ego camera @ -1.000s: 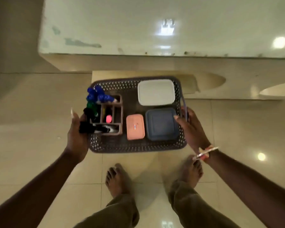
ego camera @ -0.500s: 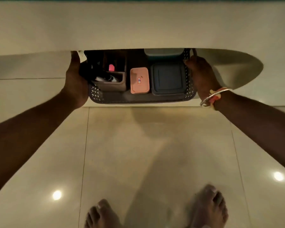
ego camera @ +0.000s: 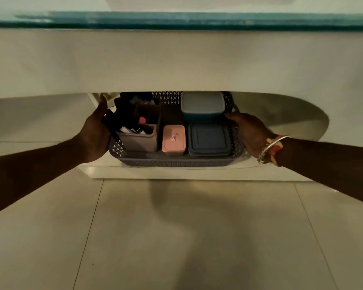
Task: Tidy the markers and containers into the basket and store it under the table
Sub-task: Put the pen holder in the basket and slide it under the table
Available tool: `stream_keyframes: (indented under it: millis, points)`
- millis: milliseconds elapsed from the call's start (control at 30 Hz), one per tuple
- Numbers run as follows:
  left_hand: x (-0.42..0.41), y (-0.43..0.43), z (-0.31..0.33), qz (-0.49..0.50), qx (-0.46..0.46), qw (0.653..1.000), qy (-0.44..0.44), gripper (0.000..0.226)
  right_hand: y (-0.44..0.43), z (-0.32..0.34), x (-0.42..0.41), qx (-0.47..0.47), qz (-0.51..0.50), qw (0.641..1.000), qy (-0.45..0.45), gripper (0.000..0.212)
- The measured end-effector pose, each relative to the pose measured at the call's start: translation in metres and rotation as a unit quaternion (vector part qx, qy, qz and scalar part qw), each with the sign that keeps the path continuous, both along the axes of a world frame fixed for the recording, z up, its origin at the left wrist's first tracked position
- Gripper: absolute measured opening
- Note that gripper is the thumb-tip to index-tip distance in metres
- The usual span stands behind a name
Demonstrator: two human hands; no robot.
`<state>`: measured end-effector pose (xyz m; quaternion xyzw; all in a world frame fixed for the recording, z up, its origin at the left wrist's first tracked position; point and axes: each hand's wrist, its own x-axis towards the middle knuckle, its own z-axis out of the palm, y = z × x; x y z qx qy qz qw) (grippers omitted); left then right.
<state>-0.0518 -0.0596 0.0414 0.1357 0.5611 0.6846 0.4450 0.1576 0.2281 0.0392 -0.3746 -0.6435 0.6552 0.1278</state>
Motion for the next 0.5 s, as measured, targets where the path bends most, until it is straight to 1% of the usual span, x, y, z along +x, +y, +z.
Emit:
stream_keyframes:
  millis: [67, 100, 133, 167, 200, 233, 267, 300, 333, 367, 400, 433, 467, 500]
  points:
    - [-0.002, 0.002, 0.002, 0.006, -0.015, 1.0, 0.018, 0.08, 0.005, 0.002, -0.003, -0.013, 0.007, 1.0, 0.017, 0.032]
    - [0.0, 0.005, 0.006, 0.013, -0.023, 0.999, 0.033, 0.077, 0.009, 0.0, -0.004, -0.014, 0.016, 1.0, 0.015, 0.03]
    - [0.003, 0.006, 0.007, 0.029, -0.031, 0.998, 0.054, 0.072, 0.011, -0.001, -0.004, -0.009, 0.028, 1.0, 0.004, 0.036]
    - [0.008, 0.008, 0.009, 0.054, -0.037, 0.994, 0.083, 0.064, 0.012, -0.004, -0.003, 0.019, 0.044, 0.999, -0.017, 0.049]
    - [0.014, 0.007, 0.006, 0.096, -0.053, 0.987, 0.116, 0.055, 0.01, -0.006, 0.001, 0.072, 0.059, 0.995, -0.042, 0.067]
    - [0.022, 0.002, 0.002, 0.155, -0.078, 0.972, 0.16, 0.049, 0.004, -0.005, 0.009, 0.152, 0.07, 0.983, -0.068, 0.079]
    - [0.03, -0.006, -0.006, 0.207, -0.106, 0.95, 0.209, 0.053, -0.003, -0.007, 0.019, 0.26, 0.086, 0.958, -0.079, 0.084]
    - [0.039, -0.017, -0.016, 0.232, -0.144, 0.927, 0.256, 0.065, -0.012, -0.009, 0.032, 0.375, 0.128, 0.916, -0.065, 0.084]
    - [0.05, -0.032, -0.028, 0.226, -0.196, 0.905, 0.302, 0.077, -0.023, -0.013, 0.047, 0.481, 0.187, 0.855, -0.052, 0.084]
    - [0.062, -0.049, -0.042, 0.19, -0.246, 0.873, 0.376, 0.085, -0.037, -0.012, 0.061, 0.567, 0.242, 0.786, -0.053, 0.085]
    - [0.076, -0.065, -0.055, 0.126, -0.284, 0.821, 0.479, 0.089, -0.048, -0.017, 0.072, 0.623, 0.292, 0.723, -0.06, 0.085]
    - [0.092, -0.075, -0.062, 0.052, -0.3, 0.75, 0.587, 0.093, -0.055, -0.026, 0.08, 0.66, 0.327, 0.672, -0.073, 0.086]
    - [0.101, -0.081, -0.07, -0.017, -0.292, 0.674, 0.678, 0.095, -0.063, -0.029, 0.086, 0.682, 0.344, 0.638, -0.093, 0.089]
    - [0.108, -0.085, -0.074, -0.079, -0.279, 0.611, 0.736, 0.096, -0.066, -0.036, 0.088, 0.692, 0.352, 0.62, -0.114, 0.092]
